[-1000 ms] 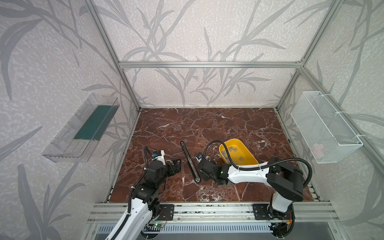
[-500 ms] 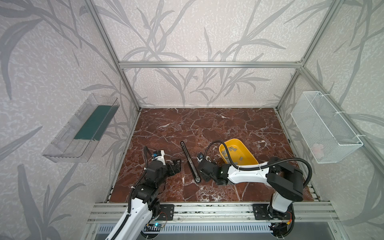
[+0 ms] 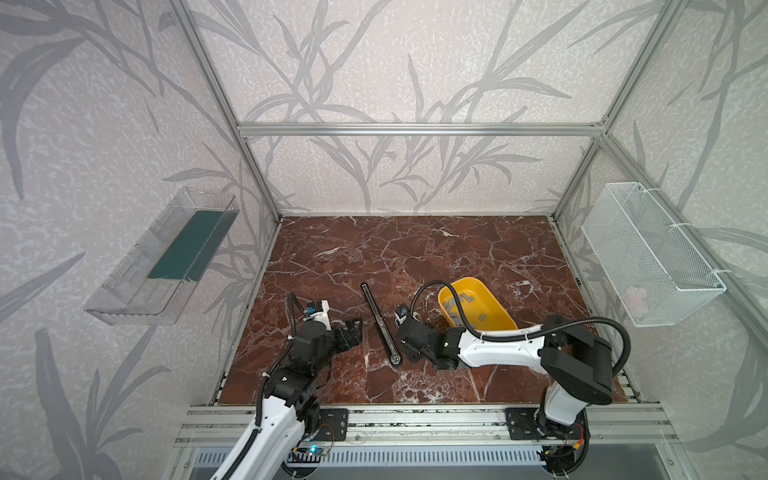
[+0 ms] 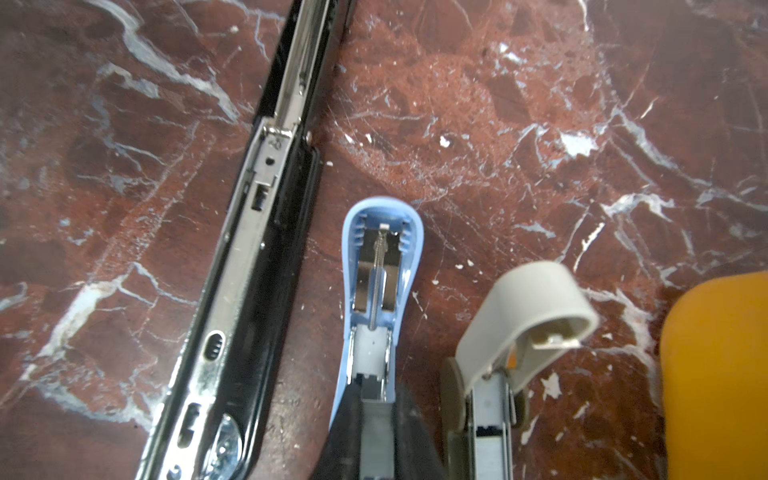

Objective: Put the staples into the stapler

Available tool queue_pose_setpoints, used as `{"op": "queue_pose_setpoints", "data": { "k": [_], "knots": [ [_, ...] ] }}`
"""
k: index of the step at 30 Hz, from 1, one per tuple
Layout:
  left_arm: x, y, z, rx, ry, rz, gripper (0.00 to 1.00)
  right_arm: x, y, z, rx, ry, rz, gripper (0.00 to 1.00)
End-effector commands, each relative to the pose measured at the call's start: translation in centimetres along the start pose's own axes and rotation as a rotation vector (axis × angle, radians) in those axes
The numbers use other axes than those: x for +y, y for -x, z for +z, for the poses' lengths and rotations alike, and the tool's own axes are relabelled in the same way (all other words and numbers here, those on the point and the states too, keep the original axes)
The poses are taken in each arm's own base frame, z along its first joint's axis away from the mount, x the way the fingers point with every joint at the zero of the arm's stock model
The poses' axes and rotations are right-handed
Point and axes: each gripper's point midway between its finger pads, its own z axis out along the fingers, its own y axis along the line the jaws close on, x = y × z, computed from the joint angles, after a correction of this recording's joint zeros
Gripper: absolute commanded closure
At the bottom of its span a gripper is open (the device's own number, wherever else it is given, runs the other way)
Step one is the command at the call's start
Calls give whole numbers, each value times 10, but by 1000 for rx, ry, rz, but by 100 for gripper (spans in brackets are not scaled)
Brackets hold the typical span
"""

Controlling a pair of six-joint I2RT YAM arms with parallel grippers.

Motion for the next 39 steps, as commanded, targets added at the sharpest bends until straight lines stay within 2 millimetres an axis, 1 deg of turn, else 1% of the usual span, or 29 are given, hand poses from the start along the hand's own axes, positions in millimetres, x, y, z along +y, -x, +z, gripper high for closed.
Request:
{"op": "queue_pose_setpoints", "data": {
  "k": [1,7,11,14,16,24,33,39],
  "knots": [
    [-1,5,-1,-23,-1,-3,1,0,14,-12,-51,21,33,94],
    [0,5,-1,-22,5,-4,1,2,20,-11,-74,33,56,93],
    [0,5,-1,-24,4,-3,1,4,13,-4,-49,32,54,94],
    [0,5,-1,-21,4,-3,1,6,13,-3,-48,40,56,93],
    [0,5,-1,-21,4,-4,1,6,5,5,-23,28,48,93],
    [-1,6,-1,-24,1,-3,1,6,-1,13,0,22,47,93],
    [-1,5,-1,-22,2,-4,1,5,-2,14,3,17,42,94],
    [-1,5,-1,-22,1,-4,1,15,6,5,-6,71,7,93]
  ]
}}
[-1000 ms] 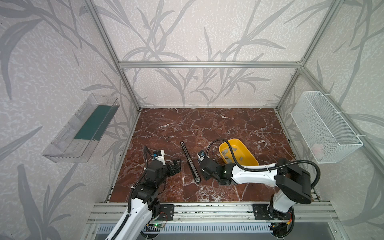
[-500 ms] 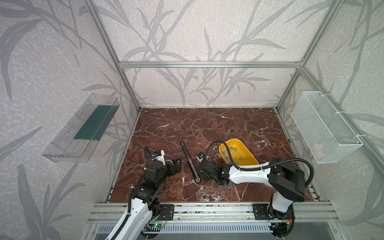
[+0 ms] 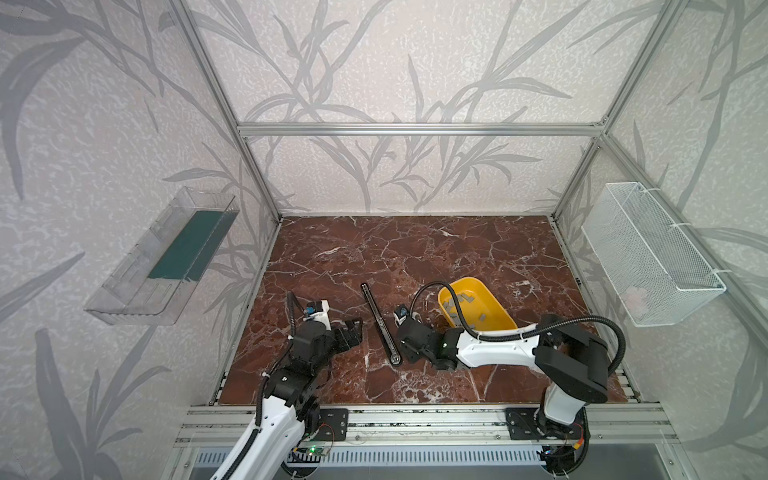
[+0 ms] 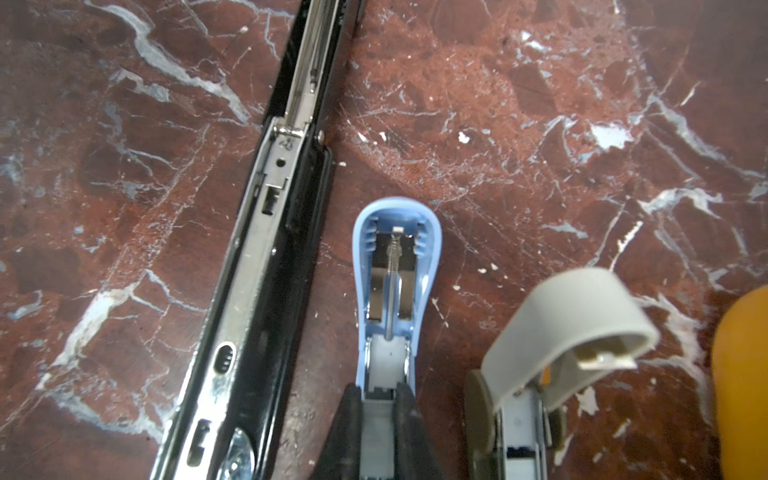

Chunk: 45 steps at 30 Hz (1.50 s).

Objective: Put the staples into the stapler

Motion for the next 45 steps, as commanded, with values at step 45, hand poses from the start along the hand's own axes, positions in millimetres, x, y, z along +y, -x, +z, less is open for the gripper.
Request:
{"op": "queue_pose_setpoints", "data": {
  "k": [45],
  "knots": [
    [-2,6,-1,-24,-6,-3,1,-6,10,4,-16,-47,-49,93]
  ]
}}
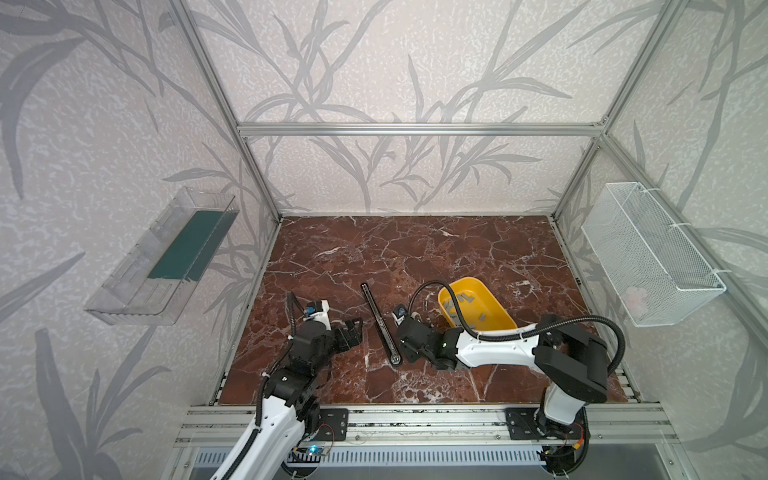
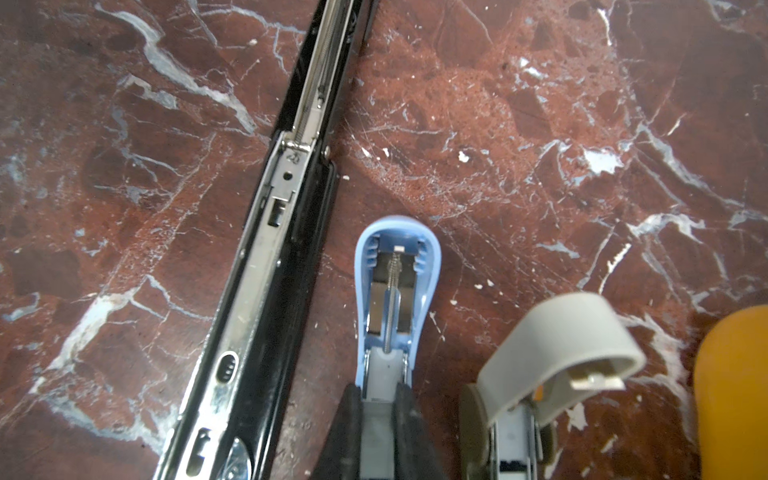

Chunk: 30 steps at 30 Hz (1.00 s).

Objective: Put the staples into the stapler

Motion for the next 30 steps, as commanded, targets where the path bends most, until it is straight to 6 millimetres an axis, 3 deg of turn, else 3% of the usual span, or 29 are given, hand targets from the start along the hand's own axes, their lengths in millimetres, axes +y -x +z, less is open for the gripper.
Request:
{"op": "queue_pose_setpoints", "data": {
  "k": [1,10,18,30],
  "knots": [
    [-2,5,-1,-24,-5,-3,1,-3,4,3,5,-24,-10,93],
    [-2,5,-1,-23,-7,-3,1,-3,5,3,3,-21,-11,93],
    [-2,5,-1,-24,-5,-3,1,-4,18,-12,-47,-11,-28,93],
    [-2,5,-1,-23,-5,-3,1,-6,14,-7,-35,-26,-47,93]
  ]
}}
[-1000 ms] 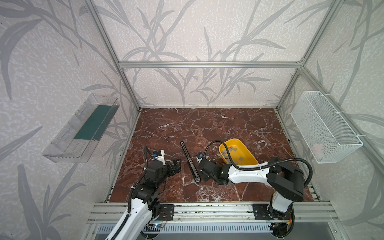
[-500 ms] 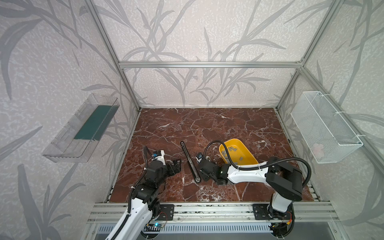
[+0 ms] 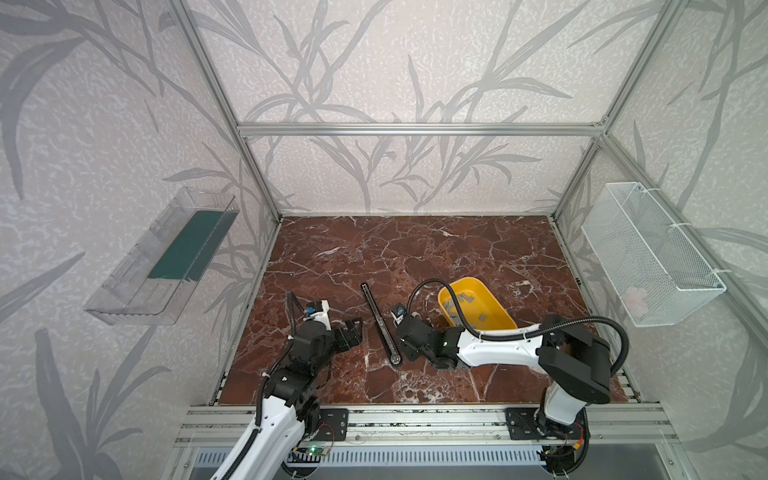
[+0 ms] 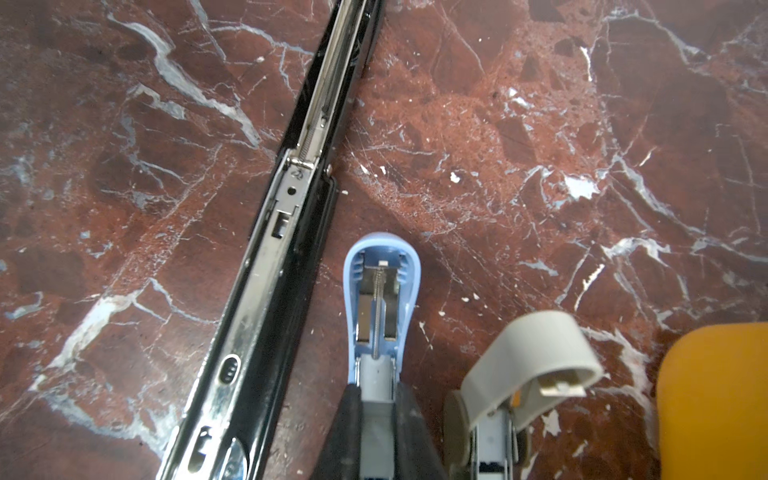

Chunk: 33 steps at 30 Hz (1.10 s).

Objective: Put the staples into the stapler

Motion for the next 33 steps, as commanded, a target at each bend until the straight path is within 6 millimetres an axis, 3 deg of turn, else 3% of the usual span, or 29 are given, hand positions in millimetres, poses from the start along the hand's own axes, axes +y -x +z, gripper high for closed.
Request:
{"op": "queue_pose_setpoints", "data": {
  "k": [1,33],
  "knots": [
    [-2,5,-1,-23,-5,-3,1,-4,5,0,-7,-17,-4,93],
    [-2,5,-1,-24,-5,-4,1,0,-1,7,21,-3,-2,93]
  ]
}}
